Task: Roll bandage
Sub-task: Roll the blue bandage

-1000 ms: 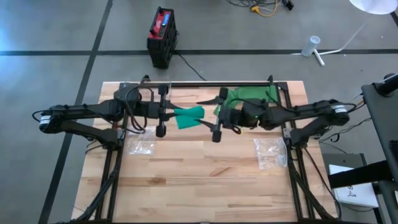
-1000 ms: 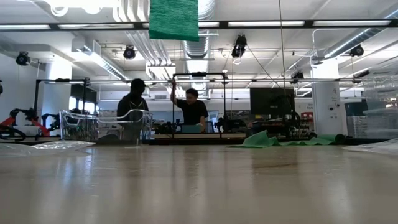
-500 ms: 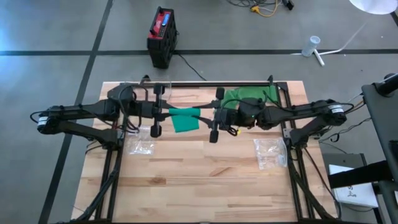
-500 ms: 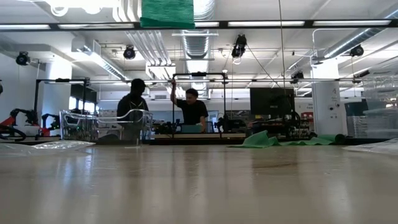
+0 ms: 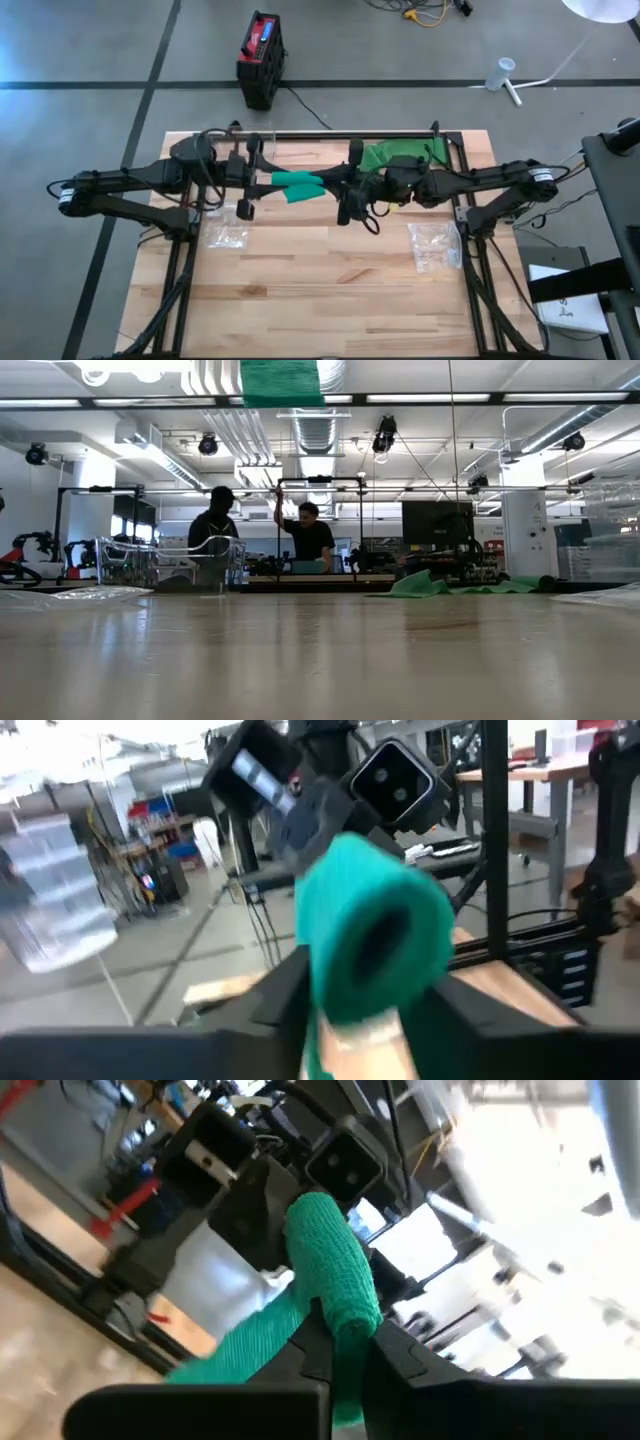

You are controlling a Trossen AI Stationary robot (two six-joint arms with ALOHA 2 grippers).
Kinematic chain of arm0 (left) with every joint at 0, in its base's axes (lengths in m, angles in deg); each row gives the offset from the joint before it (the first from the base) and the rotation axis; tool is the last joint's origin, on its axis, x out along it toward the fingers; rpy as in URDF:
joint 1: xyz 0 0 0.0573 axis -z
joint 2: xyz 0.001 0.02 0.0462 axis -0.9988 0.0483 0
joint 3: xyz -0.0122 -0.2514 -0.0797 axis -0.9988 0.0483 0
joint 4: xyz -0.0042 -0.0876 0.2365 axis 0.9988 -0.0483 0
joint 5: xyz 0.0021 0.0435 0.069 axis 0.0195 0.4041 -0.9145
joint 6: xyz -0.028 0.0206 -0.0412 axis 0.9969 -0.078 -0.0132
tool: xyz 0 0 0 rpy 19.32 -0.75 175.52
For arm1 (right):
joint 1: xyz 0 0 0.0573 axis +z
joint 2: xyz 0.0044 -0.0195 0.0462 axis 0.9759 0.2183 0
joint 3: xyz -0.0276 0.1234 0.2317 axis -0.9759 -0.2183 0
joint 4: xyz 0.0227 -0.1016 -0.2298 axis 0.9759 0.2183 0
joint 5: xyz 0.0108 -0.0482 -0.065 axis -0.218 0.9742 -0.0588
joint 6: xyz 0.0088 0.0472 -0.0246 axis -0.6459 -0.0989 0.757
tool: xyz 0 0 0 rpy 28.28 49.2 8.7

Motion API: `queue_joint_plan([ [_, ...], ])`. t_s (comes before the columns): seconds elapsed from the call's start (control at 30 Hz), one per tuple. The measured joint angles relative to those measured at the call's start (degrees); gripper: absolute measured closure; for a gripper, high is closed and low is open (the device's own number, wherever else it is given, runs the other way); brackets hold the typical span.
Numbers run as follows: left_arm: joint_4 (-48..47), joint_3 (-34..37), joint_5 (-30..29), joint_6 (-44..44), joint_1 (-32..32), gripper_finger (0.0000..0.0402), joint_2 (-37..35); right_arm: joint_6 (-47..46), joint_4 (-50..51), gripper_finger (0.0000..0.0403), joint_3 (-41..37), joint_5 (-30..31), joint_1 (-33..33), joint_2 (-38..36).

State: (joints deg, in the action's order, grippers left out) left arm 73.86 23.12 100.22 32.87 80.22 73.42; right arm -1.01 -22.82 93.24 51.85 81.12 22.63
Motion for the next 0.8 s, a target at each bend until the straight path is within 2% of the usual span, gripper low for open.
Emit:
queue_joint_plan([
  [0.17, -5.9, -2.6, 1.7, 6.4, 0.0, 0.0159, -0.4, 7.9, 0.2, 0.0395, 0.3, -4.0, 0.0, 0.2],
  [0.33, -10.3, -6.1, 7.6, 11.6, 0.0, 0.007, -0.1, 12.1, 0.2, 0.0393, 0.3, -7.8, 0.0, 0.3],
  [0.47, -10.7, -7.7, 13.7, 16.4, 0.0, 0.0018, 0.9, 17.2, 0.1, 0.0393, 0.3, -8.2, -0.1, 0.5],
  [0.57, -10.8, -8.2, 16.0, 20.1, 0.0, 0.0006, 2.0, 20.6, 0.4, 0.0393, 0.3, -7.6, -0.2, 0.6],
  [0.8, -7.1, -8.2, 15.1, 25.2, 0.0, 0.0042, 5.0, 24.7, 0.3, 0.0393, 0.3, -6.2, -0.4, 0.6],
])
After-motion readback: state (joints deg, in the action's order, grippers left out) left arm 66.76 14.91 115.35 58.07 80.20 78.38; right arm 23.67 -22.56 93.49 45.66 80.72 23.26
